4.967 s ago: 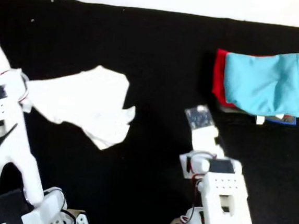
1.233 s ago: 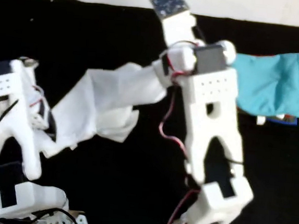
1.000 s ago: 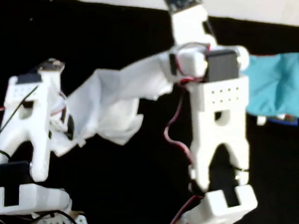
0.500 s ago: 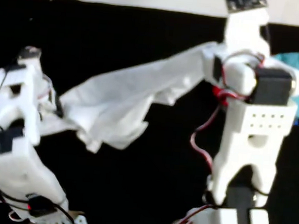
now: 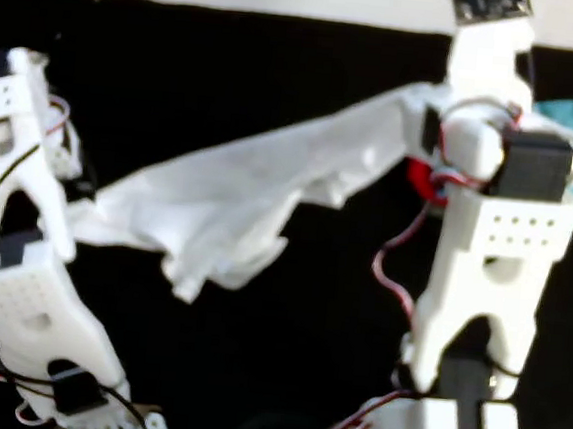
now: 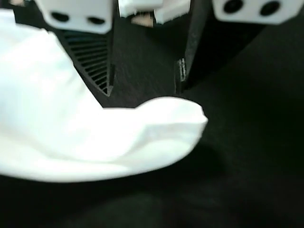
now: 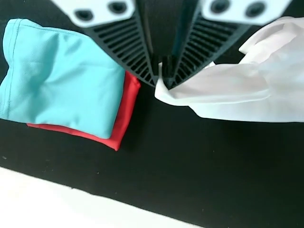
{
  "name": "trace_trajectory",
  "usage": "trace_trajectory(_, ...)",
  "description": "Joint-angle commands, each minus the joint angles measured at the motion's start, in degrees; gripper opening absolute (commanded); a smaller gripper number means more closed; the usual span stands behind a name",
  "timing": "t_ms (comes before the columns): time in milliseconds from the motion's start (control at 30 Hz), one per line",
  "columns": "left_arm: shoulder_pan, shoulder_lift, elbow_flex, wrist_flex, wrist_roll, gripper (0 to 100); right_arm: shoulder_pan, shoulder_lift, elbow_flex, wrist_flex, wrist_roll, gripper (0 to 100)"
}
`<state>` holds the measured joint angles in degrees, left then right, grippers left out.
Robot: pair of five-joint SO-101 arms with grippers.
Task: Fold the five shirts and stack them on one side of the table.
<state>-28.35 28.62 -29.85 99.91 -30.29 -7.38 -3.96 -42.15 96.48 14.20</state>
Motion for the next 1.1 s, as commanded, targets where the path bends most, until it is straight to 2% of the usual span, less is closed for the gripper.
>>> trace_trajectory(0, 3.4, -8.6, 4.6, 1.4, 0.5, 21, 0.7, -2.4, 2.6, -0.3, 0.8, 0.5)
trace_trajectory(133, 9.6, -21.9, 20.6, 0.8, 0.1, 21, 0.7, -2.4, 5.8, -0.7, 0.8, 0.5)
trace_trajectory(300, 18.5, -34.4, 45.0, -10.9, -1.1, 21, 0.7, -2.5, 6.2, -1.8, 0.8, 0.5)
trace_trajectory(433, 23.6, -36.4, 57.8, -19.3, -1.1, 21, 0.7, -2.5, 6.3, -1.8, 0.8, 0.5)
trace_trajectory(567, 26.1, -36.4, 62.5, -23.6, -0.9, 21, 0.7, -2.5, 6.3, -1.8, 0.8, 0.5)
trace_trajectory(933, 33.2, -36.4, 63.5, -25.1, -0.6, 21, 0.7, -2.4, 6.4, -1.8, 0.8, 0.5)
trace_trajectory(1067, 35.1, -36.4, 66.2, -28.9, 0.6, 21, 0.7, -2.4, 6.4, -1.8, 0.8, 0.5)
